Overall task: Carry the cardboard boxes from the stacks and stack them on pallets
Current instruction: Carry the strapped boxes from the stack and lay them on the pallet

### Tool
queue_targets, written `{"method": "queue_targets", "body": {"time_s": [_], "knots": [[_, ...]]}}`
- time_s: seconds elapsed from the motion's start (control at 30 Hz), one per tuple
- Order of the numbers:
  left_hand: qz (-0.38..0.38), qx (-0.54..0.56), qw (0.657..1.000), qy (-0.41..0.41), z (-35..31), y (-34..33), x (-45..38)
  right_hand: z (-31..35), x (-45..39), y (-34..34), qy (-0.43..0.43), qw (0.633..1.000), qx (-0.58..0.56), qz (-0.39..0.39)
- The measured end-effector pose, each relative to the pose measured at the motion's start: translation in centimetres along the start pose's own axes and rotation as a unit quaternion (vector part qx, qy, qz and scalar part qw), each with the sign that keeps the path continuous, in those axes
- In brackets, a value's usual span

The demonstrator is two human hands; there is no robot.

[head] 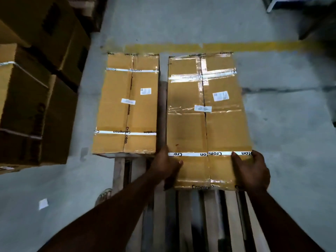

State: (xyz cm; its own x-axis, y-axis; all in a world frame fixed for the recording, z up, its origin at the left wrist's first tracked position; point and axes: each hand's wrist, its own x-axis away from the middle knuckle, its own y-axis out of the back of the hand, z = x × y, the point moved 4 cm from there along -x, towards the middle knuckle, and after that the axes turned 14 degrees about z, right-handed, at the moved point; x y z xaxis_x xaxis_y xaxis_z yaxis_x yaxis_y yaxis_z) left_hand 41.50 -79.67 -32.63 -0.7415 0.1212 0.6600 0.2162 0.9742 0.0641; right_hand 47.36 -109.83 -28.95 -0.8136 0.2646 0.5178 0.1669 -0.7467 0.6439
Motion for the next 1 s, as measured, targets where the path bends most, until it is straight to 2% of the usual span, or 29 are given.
{"method": "queue_targets", "body": {"time_s": [0.17,0.27,0.37,0.5,0.53,0.67,0.77,0.9,0.97,1.0], "knots": [[-0.079,-0.092,0.993,-0.017,0.4,0.2,-9.6,-1.8,-11.3,-6.4,0.029,1.000,-0.008,-0.005],[-0.102,-0.186,0.977,-0.028,-0.5,2.0,-10.5,-0.3,-13.4,-7.9,0.057,0.998,-0.010,-0.008],[-0.109,-0.304,0.946,0.007,0.2,3.5,-10.7,-0.3,-14.3,-9.7,0.085,0.996,-0.017,0.003],[-0.060,-0.453,0.886,0.075,3.0,6.6,-10.6,-2.0,-15.0,-13.6,0.134,0.986,-0.038,0.093],[-0.049,-0.468,0.877,0.096,3.9,7.3,-10.4,-2.3,-15.1,-13.9,0.135,0.985,-0.038,0.104],[0.003,-0.452,0.879,0.151,5.9,8.7,-10.7,-1.5,-16.0,-14.2,0.117,0.984,-0.055,0.120],[0.030,-0.475,0.867,0.147,6.0,8.8,-11.0,-0.7,-16.2,-14.5,0.131,0.982,-0.074,0.113],[0.005,-0.503,0.857,0.112,6.8,8.9,-10.4,0.0,-15.4,-14.7,0.149,0.982,-0.041,0.105],[-0.005,-0.505,0.857,0.103,6.9,8.8,-10.3,0.3,-14.6,-15.0,0.193,0.973,0.032,0.123],[-0.007,-0.505,0.857,0.101,6.9,8.8,-10.4,0.3,-14.1,-15.1,0.224,0.959,0.115,0.132]]}}
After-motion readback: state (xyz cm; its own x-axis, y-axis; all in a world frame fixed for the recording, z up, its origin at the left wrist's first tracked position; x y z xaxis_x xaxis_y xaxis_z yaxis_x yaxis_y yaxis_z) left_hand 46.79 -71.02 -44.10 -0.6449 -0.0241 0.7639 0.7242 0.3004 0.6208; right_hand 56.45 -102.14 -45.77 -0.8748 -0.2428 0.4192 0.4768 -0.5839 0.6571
